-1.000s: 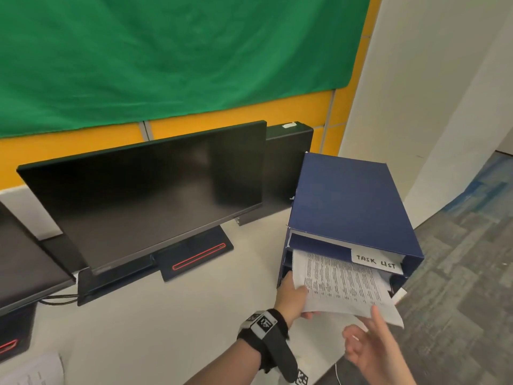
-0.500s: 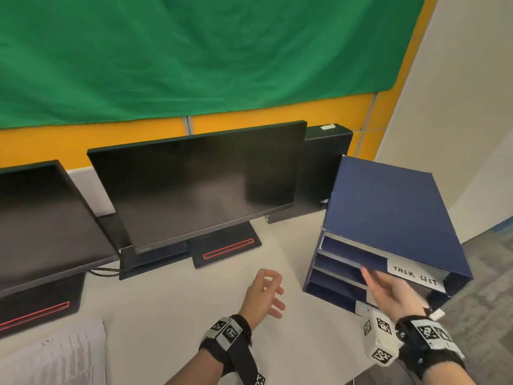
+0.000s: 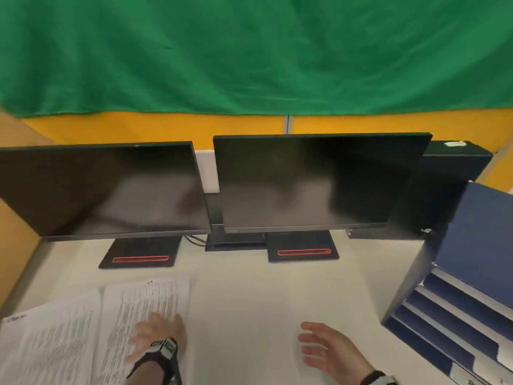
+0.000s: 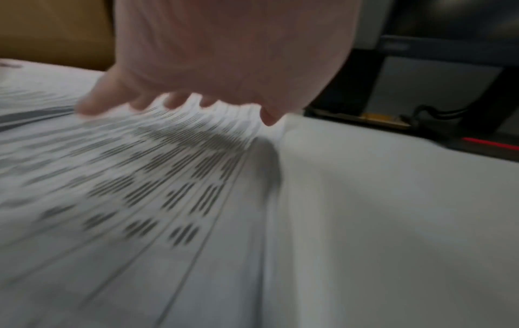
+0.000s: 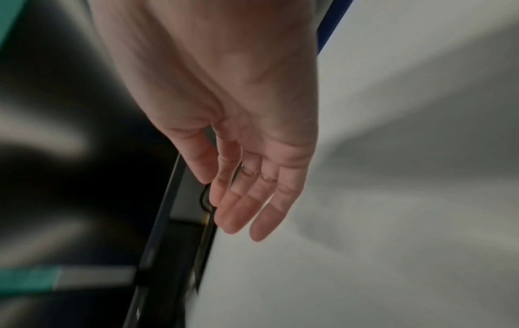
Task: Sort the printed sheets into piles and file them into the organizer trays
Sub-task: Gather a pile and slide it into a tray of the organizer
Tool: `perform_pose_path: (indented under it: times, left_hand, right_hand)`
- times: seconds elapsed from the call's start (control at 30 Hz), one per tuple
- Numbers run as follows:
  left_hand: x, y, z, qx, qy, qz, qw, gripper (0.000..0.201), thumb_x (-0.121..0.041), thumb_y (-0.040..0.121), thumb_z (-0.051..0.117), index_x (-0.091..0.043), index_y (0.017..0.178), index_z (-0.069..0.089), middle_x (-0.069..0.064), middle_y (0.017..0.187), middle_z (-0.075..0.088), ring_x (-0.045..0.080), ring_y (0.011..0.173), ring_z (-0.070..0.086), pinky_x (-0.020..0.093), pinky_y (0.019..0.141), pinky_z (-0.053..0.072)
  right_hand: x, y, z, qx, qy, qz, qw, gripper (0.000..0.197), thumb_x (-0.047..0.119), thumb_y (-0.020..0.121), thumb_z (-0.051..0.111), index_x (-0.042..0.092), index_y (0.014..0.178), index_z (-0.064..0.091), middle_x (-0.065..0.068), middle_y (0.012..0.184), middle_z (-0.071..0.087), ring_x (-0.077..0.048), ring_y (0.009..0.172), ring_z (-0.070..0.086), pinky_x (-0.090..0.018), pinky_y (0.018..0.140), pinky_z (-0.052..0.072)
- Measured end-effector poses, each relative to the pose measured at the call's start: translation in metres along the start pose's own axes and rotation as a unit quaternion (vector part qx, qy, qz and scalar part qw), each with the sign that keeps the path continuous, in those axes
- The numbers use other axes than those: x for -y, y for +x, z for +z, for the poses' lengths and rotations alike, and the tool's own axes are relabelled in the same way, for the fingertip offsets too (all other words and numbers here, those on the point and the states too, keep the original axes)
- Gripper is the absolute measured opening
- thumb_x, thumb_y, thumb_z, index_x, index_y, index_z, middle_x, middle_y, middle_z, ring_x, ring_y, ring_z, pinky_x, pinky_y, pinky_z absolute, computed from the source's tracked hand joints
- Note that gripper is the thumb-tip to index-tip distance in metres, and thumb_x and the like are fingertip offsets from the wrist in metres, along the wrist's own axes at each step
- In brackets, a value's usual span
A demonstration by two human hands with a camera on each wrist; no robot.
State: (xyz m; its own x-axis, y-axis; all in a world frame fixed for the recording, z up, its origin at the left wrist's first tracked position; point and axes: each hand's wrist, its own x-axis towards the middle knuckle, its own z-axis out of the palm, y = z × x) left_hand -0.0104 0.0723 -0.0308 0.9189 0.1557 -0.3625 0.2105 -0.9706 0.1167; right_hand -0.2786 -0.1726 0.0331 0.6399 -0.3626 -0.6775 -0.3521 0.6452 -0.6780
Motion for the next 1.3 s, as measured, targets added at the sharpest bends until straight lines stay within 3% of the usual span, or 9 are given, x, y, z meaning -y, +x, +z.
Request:
perform_pose_path:
  times: [0.17,0.27,0.4,0.5,0.7,0.87,1.03,1.2,1.3]
  left_hand:
    - [-0.012,-0.037,0.004,0.036,0.082,0.105,0.990,0.069,-0.063,0.080,0.030,-0.015,0.128,0.043,0.018,0.129,0.046,0.037,0.115,0.048,0.053,0.091,0.045]
    - [-0.049,-0.071,0.015,0.068,0.073,0.235,0.967,0.056,-0.047,0.089,0.034,-0.026,0.140,0.023,0.019,0.143,0.029,0.046,0.126,0.031,0.058,0.098,0.035]
    - [-0.098,-0.116,0.007,0.176,0.036,0.275,0.945,0.062,-0.052,0.095,0.012,-0.017,0.146,0.018,0.012,0.153,0.023,0.034,0.138,0.025,0.048,0.114,0.021]
    - [-0.109,-0.118,0.008,0.128,0.029,0.257,0.957,0.056,-0.052,0.093,0.023,-0.020,0.140,0.029,0.005,0.145,0.035,0.026,0.131,0.035,0.048,0.106,0.029]
    - [-0.091,-0.096,0.014,0.105,-0.065,0.108,0.986,0.064,-0.044,0.084,0.050,-0.015,0.136,0.026,0.009,0.134,0.035,0.028,0.120,0.039,0.043,0.098,0.039]
    - [-0.099,-0.090,0.018,0.170,-0.192,0.025,0.966,0.064,-0.031,0.079,0.056,-0.006,0.131,0.028,0.020,0.133,0.036,0.039,0.116,0.046,0.047,0.100,0.042]
    - [-0.102,-0.088,0.016,0.200,-0.257,0.016,0.945,0.066,-0.020,0.079,0.059,0.001,0.135,0.030,0.025,0.132,0.046,0.041,0.115,0.050,0.042,0.098,0.042]
    - [-0.098,-0.088,0.010,0.163,-0.267,0.060,0.948,0.077,-0.049,0.076,0.055,-0.008,0.138,0.036,0.023,0.138,0.039,0.039,0.122,0.041,0.044,0.100,0.035]
    - [-0.110,-0.080,0.001,0.173,-0.437,0.085,0.878,0.070,-0.042,0.071,0.063,-0.005,0.129,0.047,0.021,0.134,0.046,0.040,0.121,0.043,0.049,0.101,0.036]
  right_hand:
    - [-0.004,0.018,0.034,0.029,-0.093,0.024,0.995,0.021,0.017,0.090,0.058,0.004,0.102,0.069,-0.016,0.090,0.068,-0.030,0.075,0.063,-0.037,0.068,0.053]
    - [-0.008,0.028,0.042,0.007,-0.128,0.022,0.992,0.017,0.015,0.091,0.056,0.005,0.099,0.068,-0.014,0.084,0.066,-0.027,0.070,0.062,-0.034,0.064,0.053]
    - [-0.013,0.051,0.037,-0.137,-0.265,-0.037,0.954,0.016,0.015,0.089,0.050,0.010,0.097,0.063,-0.010,0.099,0.063,-0.024,0.086,0.057,-0.030,0.079,0.048]
    - [-0.009,0.061,0.020,-0.211,-0.328,-0.052,0.919,0.036,0.019,0.088,0.048,0.013,0.123,0.056,-0.009,0.125,0.058,-0.026,0.112,0.056,-0.032,0.099,0.044]
    - [-0.007,0.064,0.003,-0.162,-0.410,-0.013,0.897,0.055,0.028,0.092,0.046,0.011,0.143,0.033,-0.010,0.146,0.039,-0.027,0.133,0.039,-0.031,0.110,0.031]
    - [-0.012,0.065,0.011,-0.145,-0.302,0.015,0.942,0.062,0.020,0.085,0.053,0.008,0.142,0.032,-0.012,0.137,0.049,-0.028,0.120,0.050,-0.032,0.098,0.045]
    - [-0.015,0.058,0.014,-0.135,-0.301,-0.040,0.943,0.059,0.006,0.085,0.045,0.010,0.143,0.036,-0.011,0.145,0.043,-0.028,0.129,0.045,-0.037,0.110,0.037]
    - [0.009,0.016,0.019,-0.024,-0.176,-0.128,0.976,0.033,-0.002,0.081,0.058,0.004,0.113,0.057,-0.021,0.114,0.066,-0.035,0.105,0.065,-0.046,0.095,0.051]
    - [0.027,0.001,0.011,0.011,-0.101,-0.143,0.984,0.030,-0.008,0.082,0.057,-0.002,0.111,0.053,-0.028,0.117,0.062,-0.040,0.106,0.063,-0.051,0.094,0.049]
